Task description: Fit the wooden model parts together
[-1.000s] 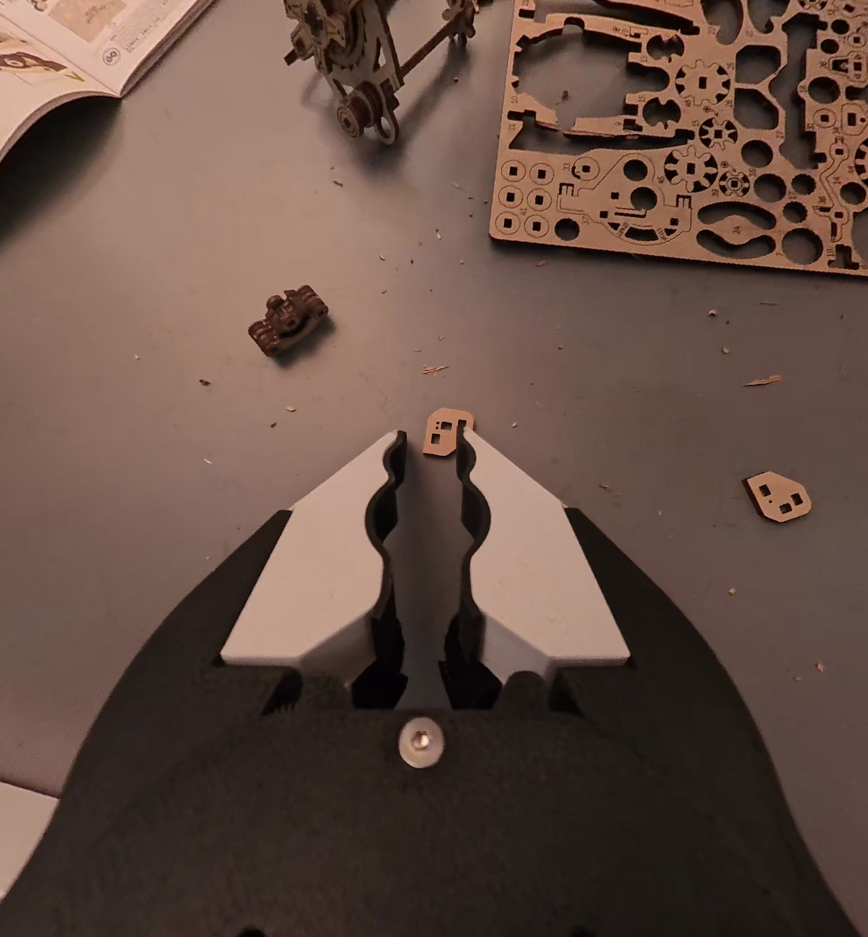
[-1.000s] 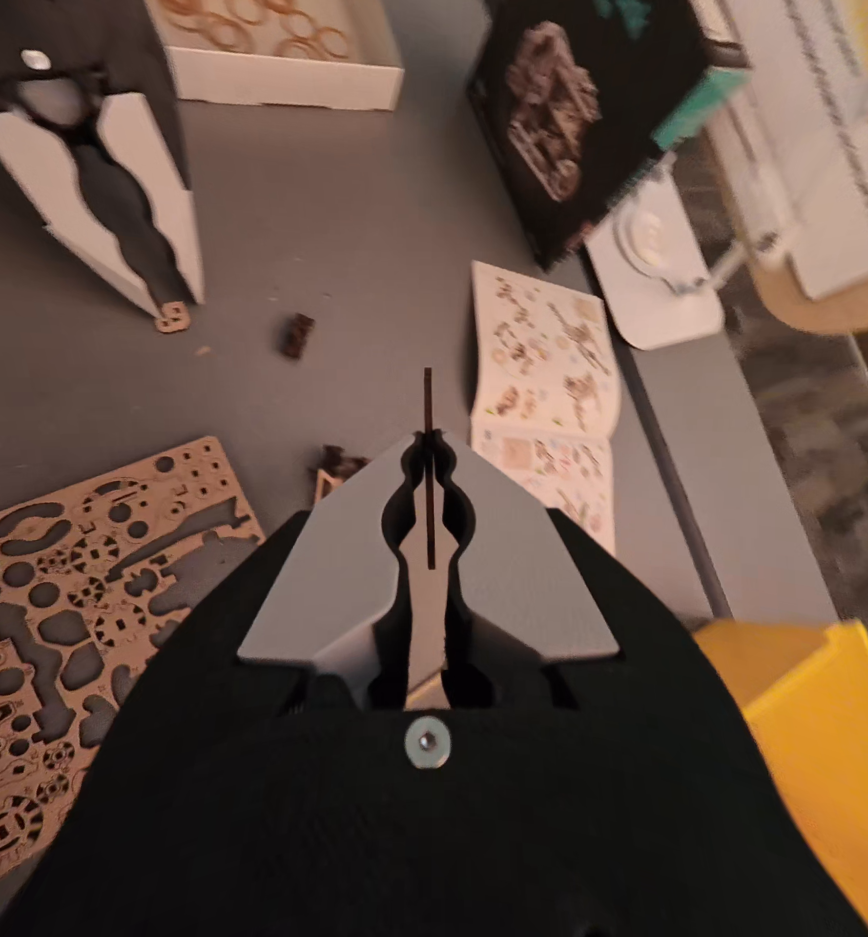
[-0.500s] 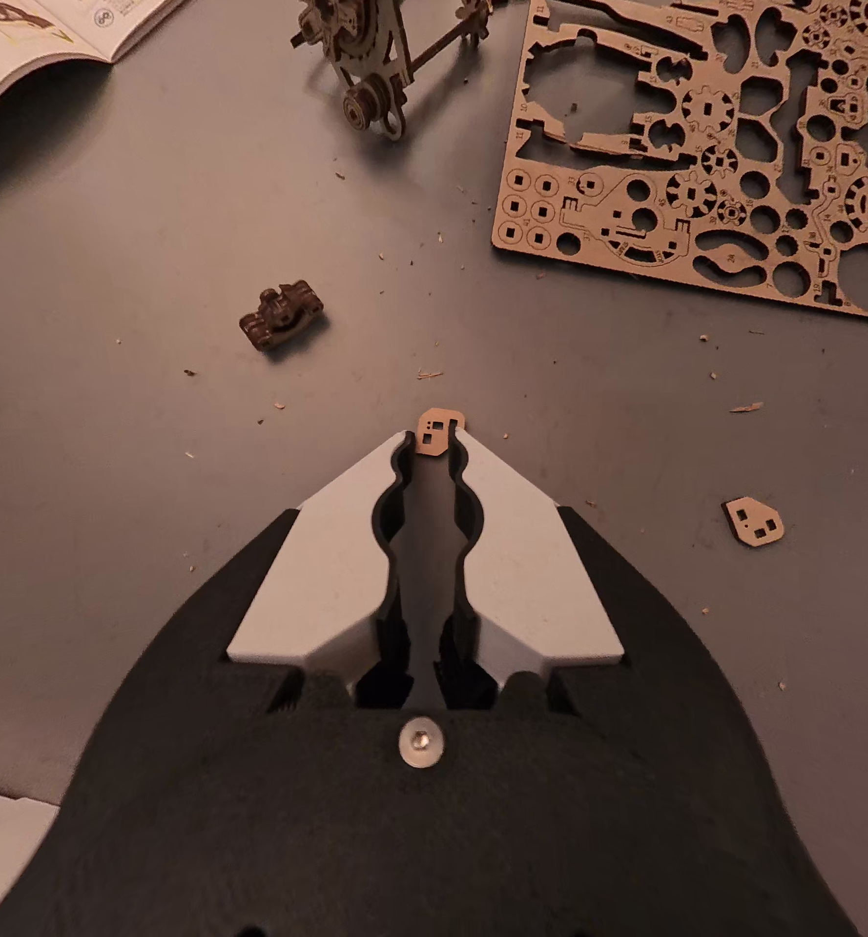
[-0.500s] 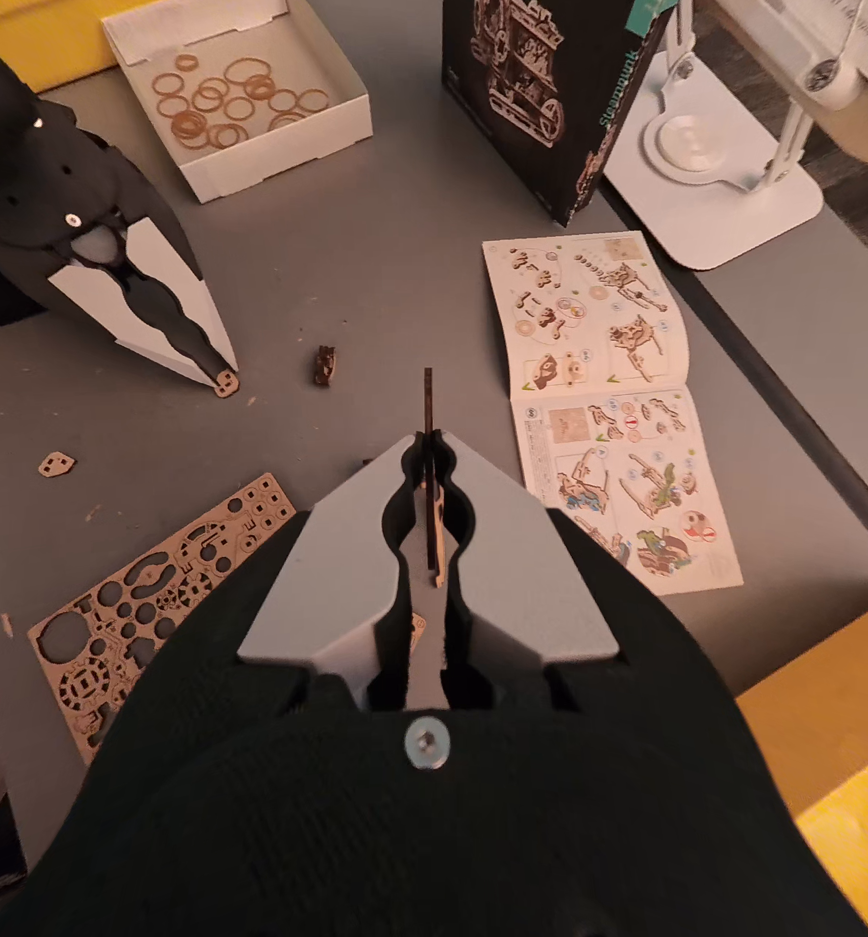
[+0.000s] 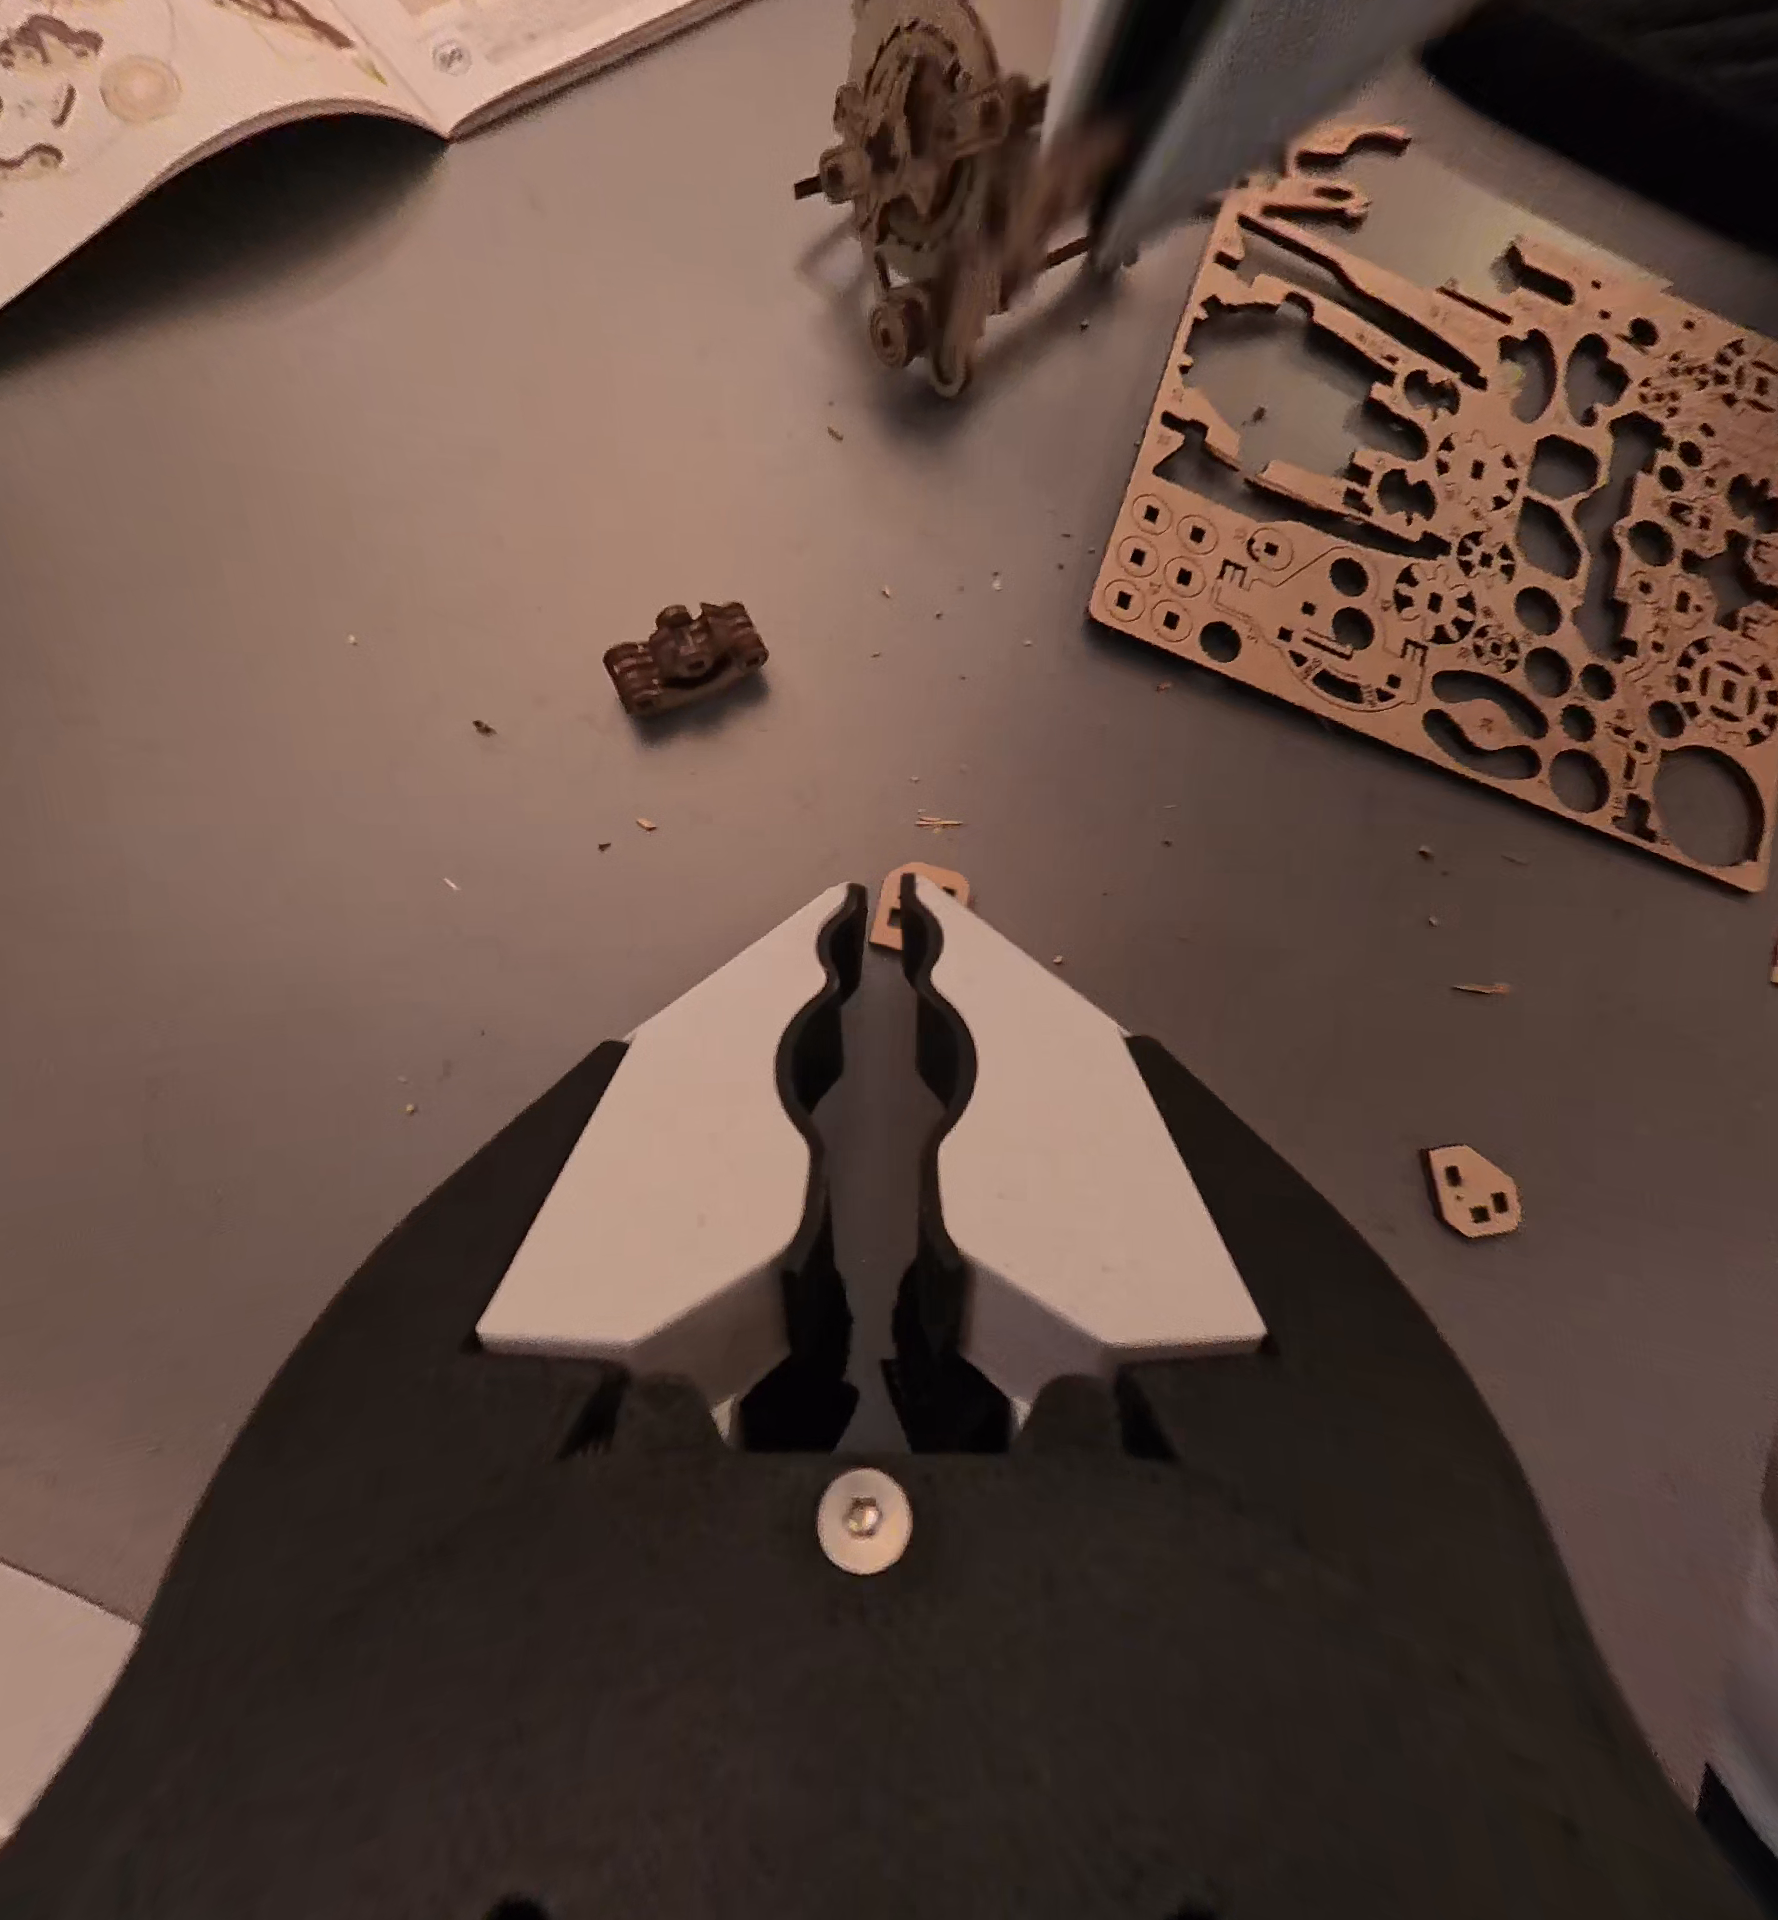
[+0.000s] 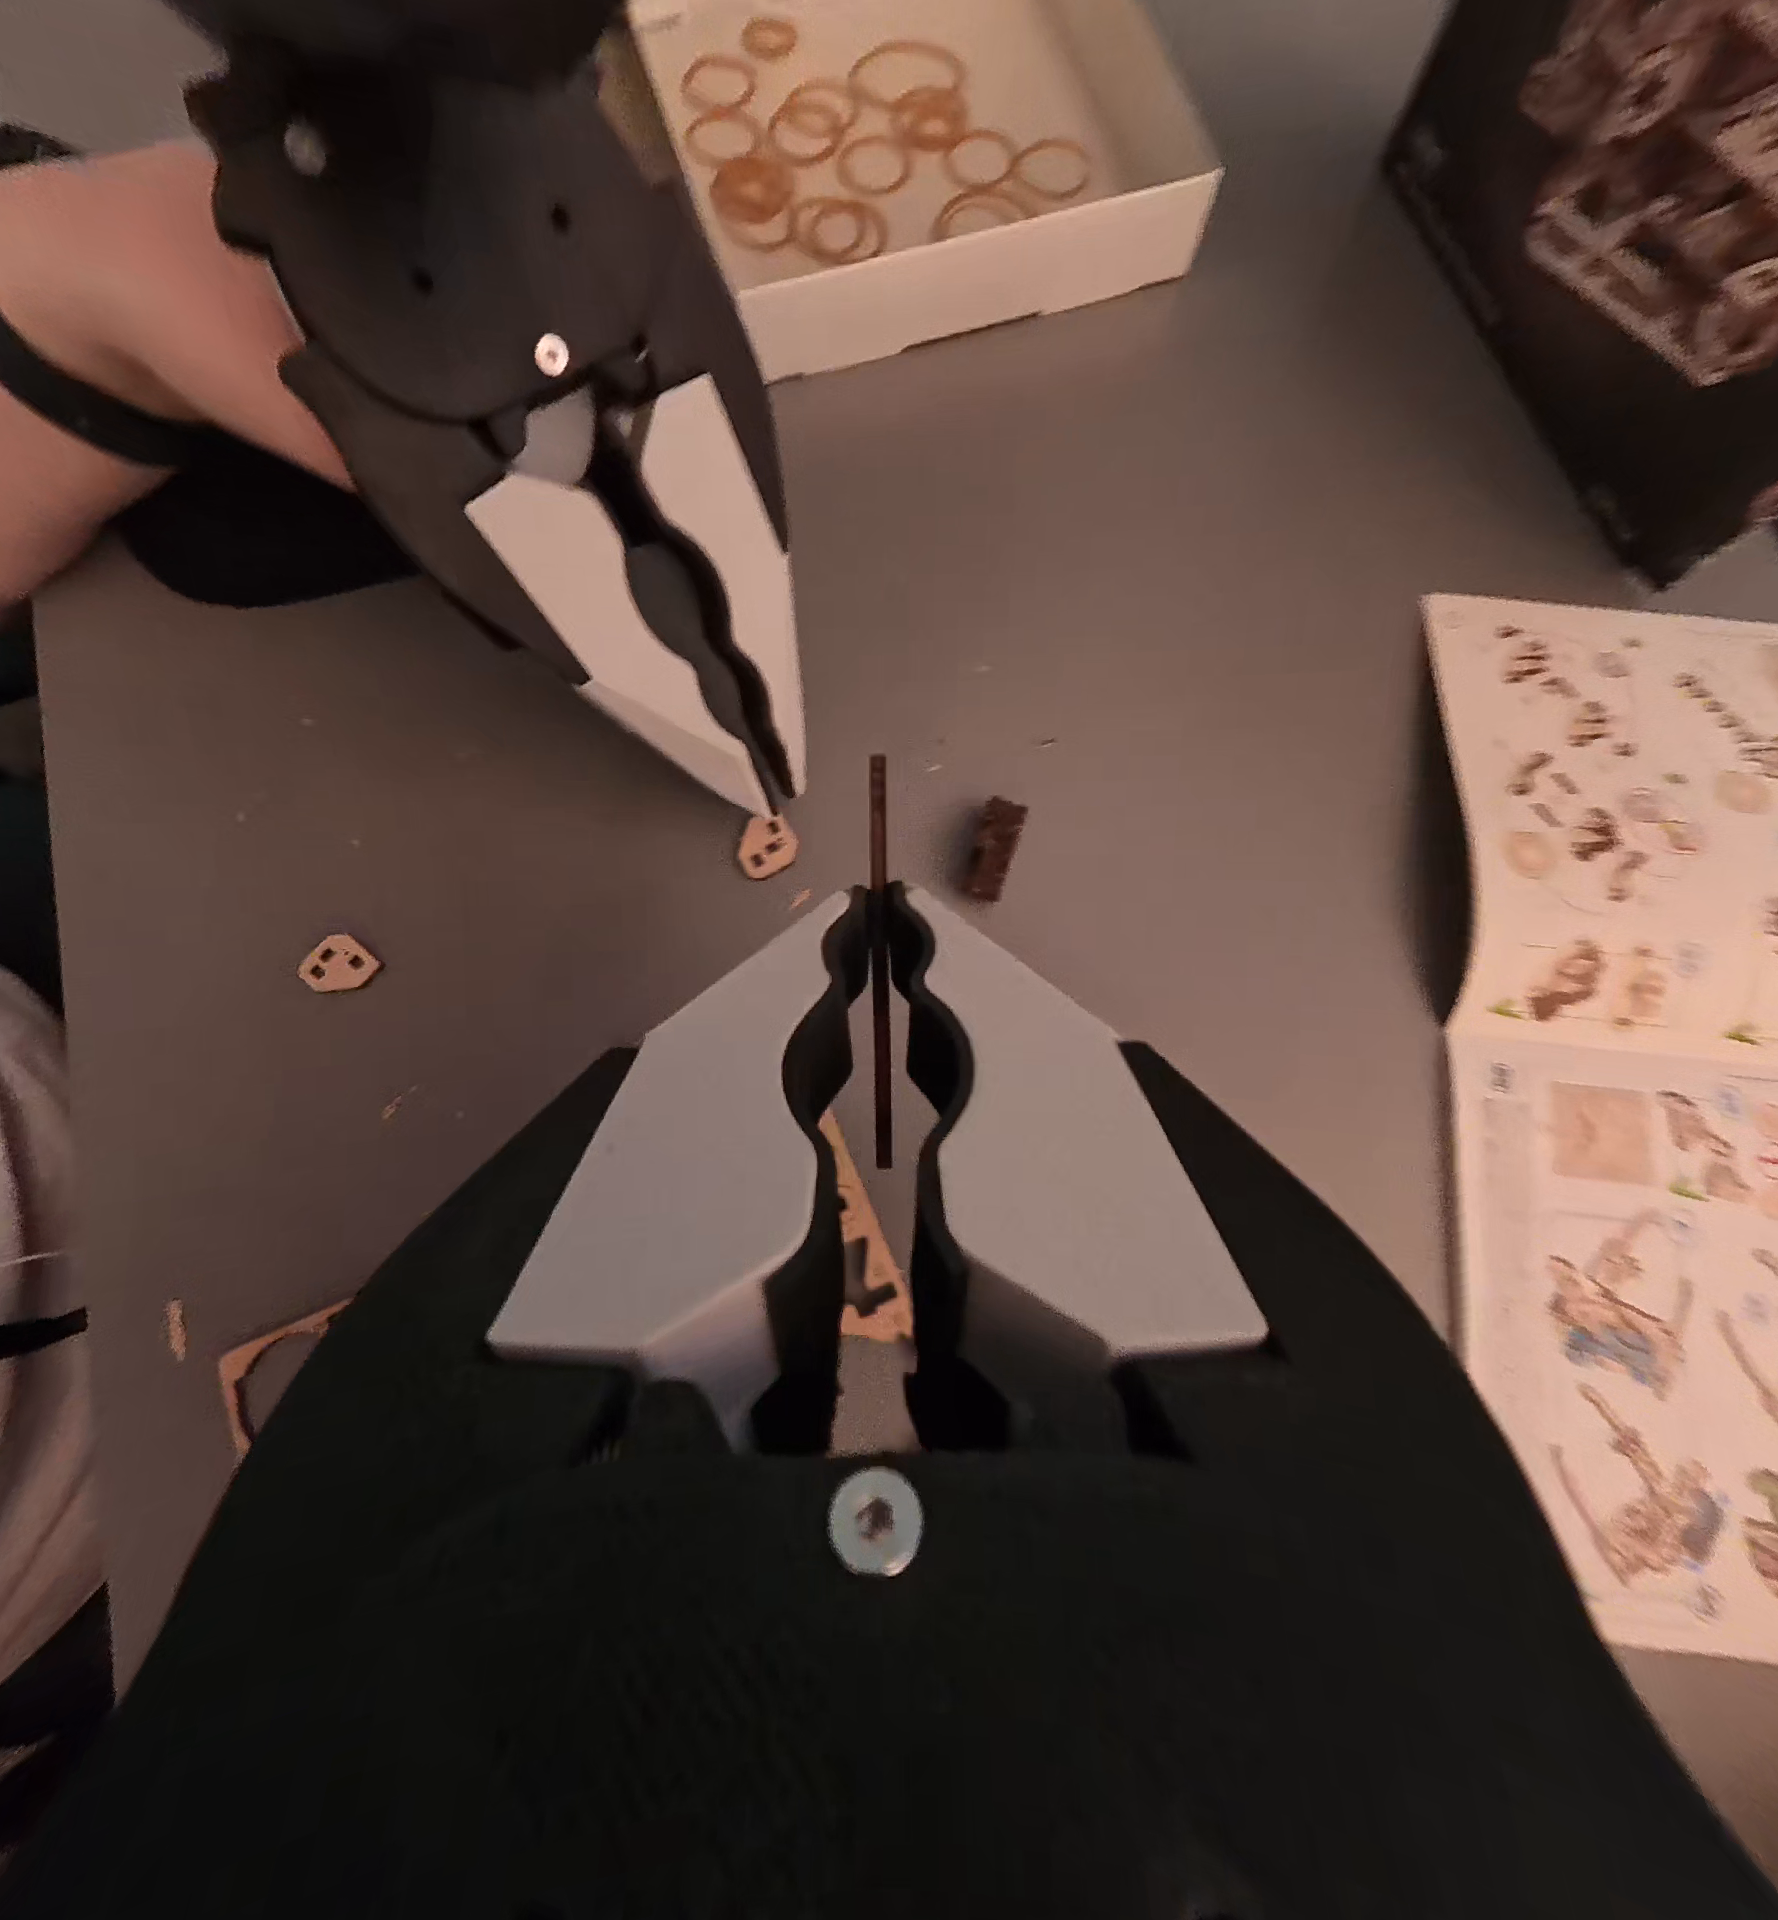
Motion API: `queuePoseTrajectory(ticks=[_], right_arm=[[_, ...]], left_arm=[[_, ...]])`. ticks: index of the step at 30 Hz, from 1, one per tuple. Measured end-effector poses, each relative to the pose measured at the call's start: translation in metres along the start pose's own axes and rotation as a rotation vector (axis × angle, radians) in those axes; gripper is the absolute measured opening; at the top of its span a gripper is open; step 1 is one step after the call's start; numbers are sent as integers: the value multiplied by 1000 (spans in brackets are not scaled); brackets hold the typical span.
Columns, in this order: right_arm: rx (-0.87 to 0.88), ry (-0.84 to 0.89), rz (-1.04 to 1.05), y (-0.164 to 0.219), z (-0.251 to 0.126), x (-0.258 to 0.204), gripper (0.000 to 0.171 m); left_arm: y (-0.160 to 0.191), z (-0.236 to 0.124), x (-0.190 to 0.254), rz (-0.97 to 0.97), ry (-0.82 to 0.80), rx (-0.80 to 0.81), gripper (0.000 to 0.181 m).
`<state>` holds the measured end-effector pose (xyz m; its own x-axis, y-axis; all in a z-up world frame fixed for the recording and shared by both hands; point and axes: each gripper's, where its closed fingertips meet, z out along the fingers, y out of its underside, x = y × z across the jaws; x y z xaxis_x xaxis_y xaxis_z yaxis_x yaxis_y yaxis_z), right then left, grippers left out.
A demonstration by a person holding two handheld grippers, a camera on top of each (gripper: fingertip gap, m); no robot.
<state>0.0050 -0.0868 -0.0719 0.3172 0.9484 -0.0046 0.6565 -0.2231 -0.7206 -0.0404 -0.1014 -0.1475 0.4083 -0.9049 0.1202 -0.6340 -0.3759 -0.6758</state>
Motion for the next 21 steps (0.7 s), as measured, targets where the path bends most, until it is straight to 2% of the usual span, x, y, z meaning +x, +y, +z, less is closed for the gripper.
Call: queuePoseTrajectory(ticks=[1,6,21], right_arm=[[-19,-13,-1,3,6,-5,1],[-57,-55,36,13,22,-11,1],[-76,-89,75,20,28,-11,1]], left_arm=[[-1,-1,2,6,11,4,5],[2,1,1,41,-6,-11,8],[14,6,7,3,54,-77,8]])
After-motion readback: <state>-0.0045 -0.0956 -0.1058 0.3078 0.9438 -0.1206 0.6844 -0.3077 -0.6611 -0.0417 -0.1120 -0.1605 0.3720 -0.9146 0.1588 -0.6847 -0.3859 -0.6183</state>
